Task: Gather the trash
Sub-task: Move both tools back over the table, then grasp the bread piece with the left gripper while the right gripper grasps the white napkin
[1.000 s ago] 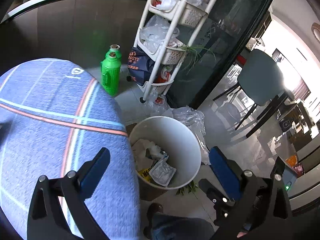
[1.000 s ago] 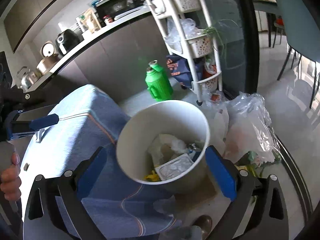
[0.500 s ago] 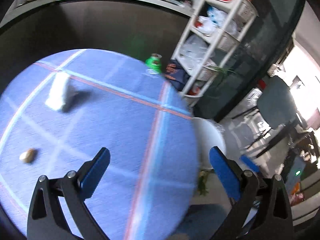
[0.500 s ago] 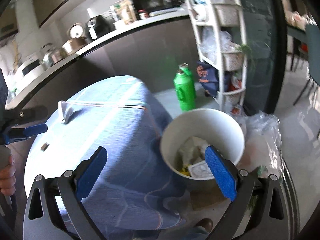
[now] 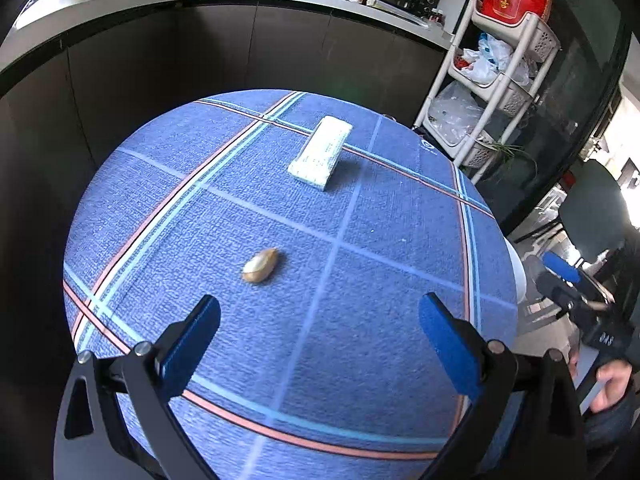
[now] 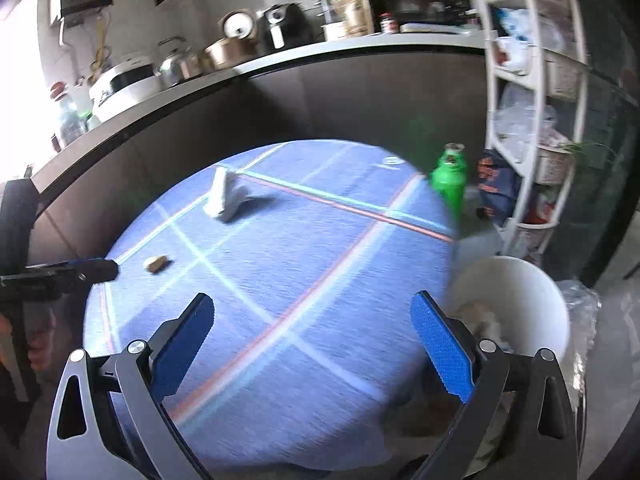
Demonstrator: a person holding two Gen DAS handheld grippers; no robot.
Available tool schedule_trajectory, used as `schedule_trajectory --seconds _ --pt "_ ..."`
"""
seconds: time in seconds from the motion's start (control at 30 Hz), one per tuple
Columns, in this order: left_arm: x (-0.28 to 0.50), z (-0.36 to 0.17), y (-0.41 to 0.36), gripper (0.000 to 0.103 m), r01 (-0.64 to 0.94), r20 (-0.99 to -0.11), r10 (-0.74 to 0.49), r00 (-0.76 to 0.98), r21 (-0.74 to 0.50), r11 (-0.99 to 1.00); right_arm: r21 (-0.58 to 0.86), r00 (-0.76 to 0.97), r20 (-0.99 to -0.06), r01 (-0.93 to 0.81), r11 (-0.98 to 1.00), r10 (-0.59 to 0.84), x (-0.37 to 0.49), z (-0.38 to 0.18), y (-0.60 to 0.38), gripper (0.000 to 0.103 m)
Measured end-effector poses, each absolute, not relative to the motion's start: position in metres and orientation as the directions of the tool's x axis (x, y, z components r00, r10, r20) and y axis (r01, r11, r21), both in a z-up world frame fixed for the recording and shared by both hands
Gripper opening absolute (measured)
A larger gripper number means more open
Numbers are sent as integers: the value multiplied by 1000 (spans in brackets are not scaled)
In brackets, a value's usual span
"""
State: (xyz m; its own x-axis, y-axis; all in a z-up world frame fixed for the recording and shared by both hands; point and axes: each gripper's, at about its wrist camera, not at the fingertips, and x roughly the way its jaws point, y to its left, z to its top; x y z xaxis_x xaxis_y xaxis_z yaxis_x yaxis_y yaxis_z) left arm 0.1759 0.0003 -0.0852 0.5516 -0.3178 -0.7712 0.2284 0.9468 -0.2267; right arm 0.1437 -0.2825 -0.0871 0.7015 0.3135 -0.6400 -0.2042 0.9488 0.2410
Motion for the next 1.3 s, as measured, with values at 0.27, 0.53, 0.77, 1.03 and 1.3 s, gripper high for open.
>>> schedule_trajectory --seconds 0.27,0.53,0.77,1.03,1.3 --pt "199 -107 19 59 291 -781 -370 504 -250 924 313 618 -662 -285 906 423 183 -80 -229 94" --pt "224 -121 19 42 346 -792 -351 499 -189 919 322 556 -704 -306 896 443 218 -91 -191 88" --pt "233 -132 13 25 404 -804 -363 470 -170 899 280 535 -731 -331 901 424 256 -102 -154 66" --pt "229 -137 19 25 402 -793 -383 474 -192 895 269 538 -753 -275 923 379 311 -117 -120 58" --pt "225 -137 22 22 391 -787 -383 483 -198 899 257 533 -768 -254 933 356 338 -133 -108 21"
